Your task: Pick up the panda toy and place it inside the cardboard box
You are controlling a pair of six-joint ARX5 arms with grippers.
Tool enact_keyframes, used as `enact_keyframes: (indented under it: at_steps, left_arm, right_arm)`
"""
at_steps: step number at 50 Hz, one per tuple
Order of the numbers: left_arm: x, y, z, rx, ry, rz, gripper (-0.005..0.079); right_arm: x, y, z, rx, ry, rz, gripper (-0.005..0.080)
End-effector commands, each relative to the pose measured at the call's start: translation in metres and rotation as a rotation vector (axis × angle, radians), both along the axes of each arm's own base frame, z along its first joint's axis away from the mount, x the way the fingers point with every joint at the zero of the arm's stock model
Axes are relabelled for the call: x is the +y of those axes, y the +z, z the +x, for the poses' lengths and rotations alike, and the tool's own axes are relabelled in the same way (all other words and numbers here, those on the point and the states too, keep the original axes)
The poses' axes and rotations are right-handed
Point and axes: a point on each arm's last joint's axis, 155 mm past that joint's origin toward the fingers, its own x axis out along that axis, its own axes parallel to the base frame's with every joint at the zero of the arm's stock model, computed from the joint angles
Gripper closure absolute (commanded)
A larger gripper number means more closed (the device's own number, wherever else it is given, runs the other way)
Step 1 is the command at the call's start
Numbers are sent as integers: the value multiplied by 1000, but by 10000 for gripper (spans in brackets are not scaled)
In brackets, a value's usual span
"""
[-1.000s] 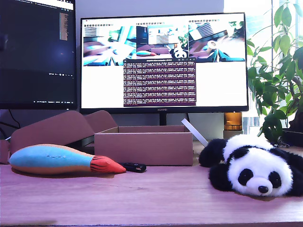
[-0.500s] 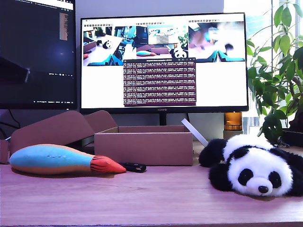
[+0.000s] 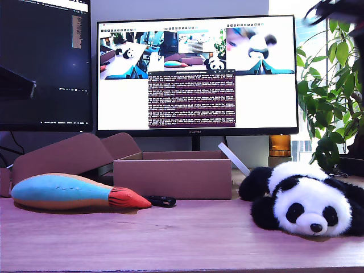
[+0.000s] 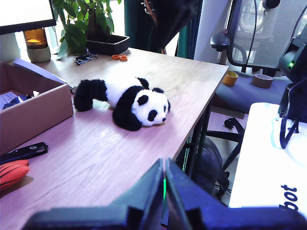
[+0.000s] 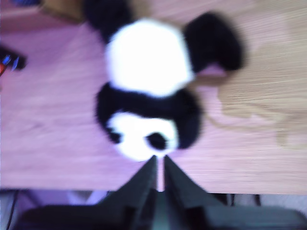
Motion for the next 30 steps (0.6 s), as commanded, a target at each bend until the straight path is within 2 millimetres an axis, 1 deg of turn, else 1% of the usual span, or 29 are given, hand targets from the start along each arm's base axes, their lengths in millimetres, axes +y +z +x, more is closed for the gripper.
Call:
enact_keyframes:
  at_steps: [1, 2, 4, 6, 7, 12, 18, 30]
  left_arm:
    - [0, -7, 0, 6, 0, 11, 756]
    - [0, -7, 0, 6, 0, 11, 756]
    - [0, -7, 0, 6, 0, 11, 756]
    - [0, -7, 0, 6, 0, 11, 756]
    - [0, -7, 0, 6, 0, 11, 756]
    - [0, -7, 0, 6, 0, 11, 756]
    - [0, -7, 0, 6, 0, 10, 756]
    - [0, -7, 0, 6, 0, 10, 756]
  right_arm:
    - [10, -6, -2, 40, 19, 18, 296]
    - [12, -9, -3, 51, 23, 22, 244]
    - [16, -14, -4, 74, 32, 34, 167]
    - [19, -19, -4, 98, 36, 41, 120]
    - [21, -21, -4, 108, 38, 45, 110]
    - [26, -33, 2, 126, 47, 41, 109]
    - [33, -43, 11, 119, 56, 44, 108]
    - [37, -53, 29, 102, 53, 41, 99]
